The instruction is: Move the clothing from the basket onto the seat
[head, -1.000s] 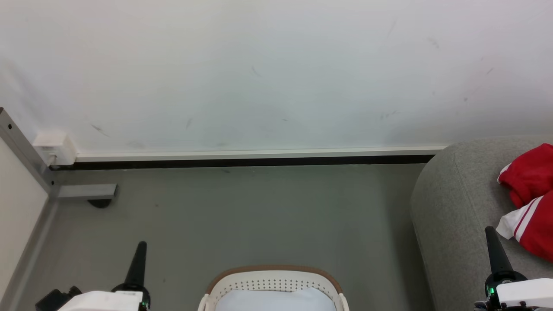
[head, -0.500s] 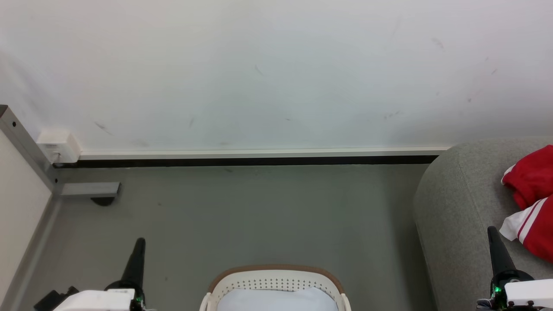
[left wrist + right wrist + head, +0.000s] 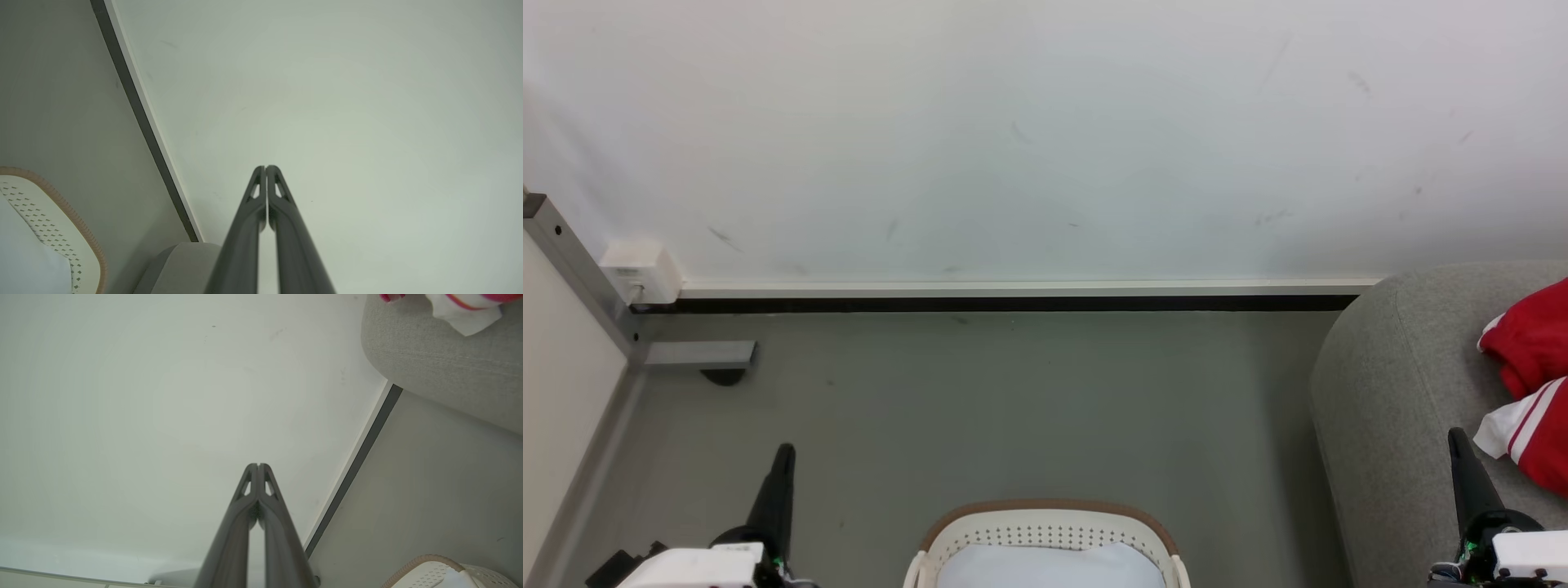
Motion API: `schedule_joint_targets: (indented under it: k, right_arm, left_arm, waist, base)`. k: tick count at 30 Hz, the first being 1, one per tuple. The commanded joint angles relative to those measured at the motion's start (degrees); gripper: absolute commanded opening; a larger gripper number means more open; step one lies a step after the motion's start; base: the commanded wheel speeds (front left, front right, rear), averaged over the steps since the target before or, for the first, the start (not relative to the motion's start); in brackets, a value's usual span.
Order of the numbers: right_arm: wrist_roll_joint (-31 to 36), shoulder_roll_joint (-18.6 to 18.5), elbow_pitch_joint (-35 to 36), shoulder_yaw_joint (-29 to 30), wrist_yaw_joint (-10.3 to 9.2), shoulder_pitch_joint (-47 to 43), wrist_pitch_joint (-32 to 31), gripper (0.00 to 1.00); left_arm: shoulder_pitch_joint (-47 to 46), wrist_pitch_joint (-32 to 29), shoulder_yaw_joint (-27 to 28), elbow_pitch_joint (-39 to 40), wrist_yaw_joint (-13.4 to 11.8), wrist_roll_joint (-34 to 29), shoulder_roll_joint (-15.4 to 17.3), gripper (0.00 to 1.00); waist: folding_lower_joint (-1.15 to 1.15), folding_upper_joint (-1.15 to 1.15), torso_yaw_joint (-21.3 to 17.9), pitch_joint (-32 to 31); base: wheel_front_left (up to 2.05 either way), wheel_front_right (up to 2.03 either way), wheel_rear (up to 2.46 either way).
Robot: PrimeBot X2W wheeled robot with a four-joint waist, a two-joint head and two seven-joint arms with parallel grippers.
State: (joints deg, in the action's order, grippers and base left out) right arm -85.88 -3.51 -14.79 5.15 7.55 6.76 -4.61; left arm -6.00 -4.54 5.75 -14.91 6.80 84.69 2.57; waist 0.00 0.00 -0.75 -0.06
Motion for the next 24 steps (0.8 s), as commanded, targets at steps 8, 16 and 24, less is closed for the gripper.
schedule_joint_targets:
  k: [8,16,24]
  right_arm:
    - [-3.6,0.4,0.6,1.0,-0.11,-0.3,-1.3,0.00]
    - [-6.3,0.7,0.7,1.6,-0.12,-0.4,-1.9,0.00]
    - [-6.5,0.7,0.7,1.7,-0.12,-0.4,-2.2,0.00]
  left_arm:
    - [-0.8,-1.3,0.7,0.5,0.6,4.7,0.5,0.00]
    - [-0.8,-2.1,1.0,0.6,0.8,7.4,0.5,0.00]
    - [-0.8,-2.3,1.0,0.6,0.8,8.0,0.5,0.00]
  waist:
    - [0.00,0.00,0.4,0.0]
    - [0.00,0.00,0.7,0.1]
    - [0.00,0.00,0.7,0.1]
  base:
    - [0.00,0.00,0.00]
    - [0.00,0.00,0.00]
    - [0.00,0.00,0.00]
